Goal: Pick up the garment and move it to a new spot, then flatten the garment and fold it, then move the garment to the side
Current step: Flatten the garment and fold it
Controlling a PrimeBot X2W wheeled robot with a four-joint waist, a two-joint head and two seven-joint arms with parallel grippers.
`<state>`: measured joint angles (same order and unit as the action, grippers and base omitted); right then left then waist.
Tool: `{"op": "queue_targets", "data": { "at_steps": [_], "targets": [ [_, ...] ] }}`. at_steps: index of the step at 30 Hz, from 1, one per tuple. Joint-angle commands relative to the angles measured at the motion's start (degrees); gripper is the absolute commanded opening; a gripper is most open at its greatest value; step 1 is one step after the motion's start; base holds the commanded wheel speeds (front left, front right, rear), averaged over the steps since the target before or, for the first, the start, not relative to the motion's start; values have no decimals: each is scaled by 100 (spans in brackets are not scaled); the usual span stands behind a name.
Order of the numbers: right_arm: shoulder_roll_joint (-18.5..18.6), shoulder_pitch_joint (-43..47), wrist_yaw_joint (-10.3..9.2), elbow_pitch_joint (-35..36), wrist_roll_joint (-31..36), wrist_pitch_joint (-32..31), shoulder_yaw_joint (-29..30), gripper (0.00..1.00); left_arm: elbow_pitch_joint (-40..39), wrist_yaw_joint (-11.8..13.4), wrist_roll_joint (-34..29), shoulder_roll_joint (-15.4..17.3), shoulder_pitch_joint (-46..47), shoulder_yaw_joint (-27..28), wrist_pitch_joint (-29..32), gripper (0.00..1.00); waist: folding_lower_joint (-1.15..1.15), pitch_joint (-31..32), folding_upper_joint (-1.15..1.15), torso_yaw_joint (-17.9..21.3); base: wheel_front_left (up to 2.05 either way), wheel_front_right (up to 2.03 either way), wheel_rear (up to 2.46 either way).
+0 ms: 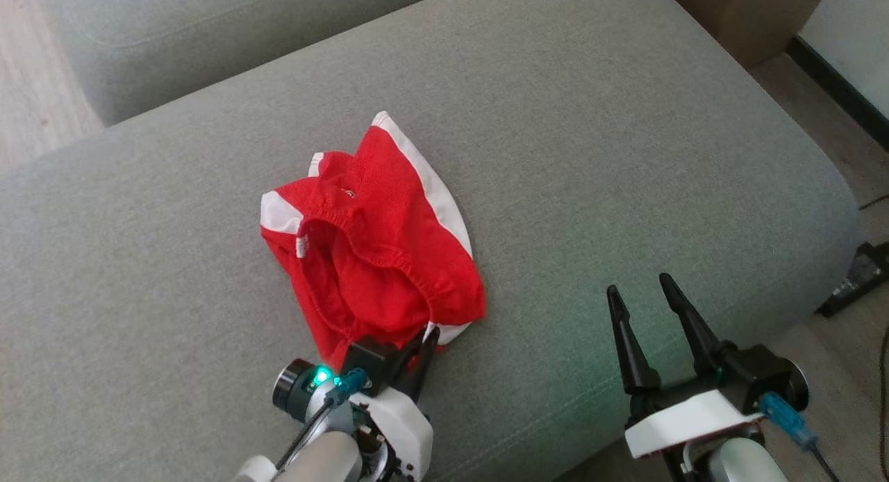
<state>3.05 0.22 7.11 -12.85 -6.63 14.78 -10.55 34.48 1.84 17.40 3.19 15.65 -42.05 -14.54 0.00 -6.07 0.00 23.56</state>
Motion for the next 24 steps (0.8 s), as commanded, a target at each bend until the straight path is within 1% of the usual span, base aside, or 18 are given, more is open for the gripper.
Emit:
{"op": "queue_targets", "data": {
  "at_steps": [1,4,6,9,12,16,17,18,19,21,24],
  "targets": [
    [-9,-232,37,134,-47,22,-100,100,-90,-82,54,-2,284,174,-46,0,0,37,0,-25,0,0,0],
    [-13,-208,37,117,-57,22,-93,100,-177,-280,138,-7,385,164,-46,0,0,139,0,-93,0,0,0],
    [-14,-198,37,122,-79,22,-117,100,-302,-394,61,-7,569,116,-46,0,0,211,0,-142,0,0,0],
    [-15,-207,37,135,-152,22,-123,100,-527,-614,-68,7,1036,6,-46,0,0,317,0,-242,0,0,0],
    [-16,-190,37,153,-274,22,-93,100,-886,-830,4,70,1590,-79,-46,0,0,439,0,-369,0,0,0],
    [-16,-129,37,131,-305,22,-54,100,-1418,-902,250,321,2222,35,36,0,0,607,0,-575,0,0,0],
    [-16,-116,37,130,-305,22,-47,100,-1566,-908,326,413,2308,83,99,0,0,637,0,-622,0,0,0],
    [-16,-116,37,130,-305,22,-47,100,-1566,-908,326,413,2308,83,99,0,0,637,0,-622,0,0,0],
    [-16,-102,37,133,-303,22,-34,100,-1712,-912,408,515,2345,128,176,0,0,665,0,-681,0,0,0],
    [-16,-75,37,152,-304,22,-11,100,-1987,-907,561,760,2272,254,344,0,0,700,0,-790,0,0,0],
    [-16,-17,37,190,-300,22,34,100,-2387,-771,772,1173,1775,434,578,0,0,702,0,-988,0,0,0]
  ]
}}
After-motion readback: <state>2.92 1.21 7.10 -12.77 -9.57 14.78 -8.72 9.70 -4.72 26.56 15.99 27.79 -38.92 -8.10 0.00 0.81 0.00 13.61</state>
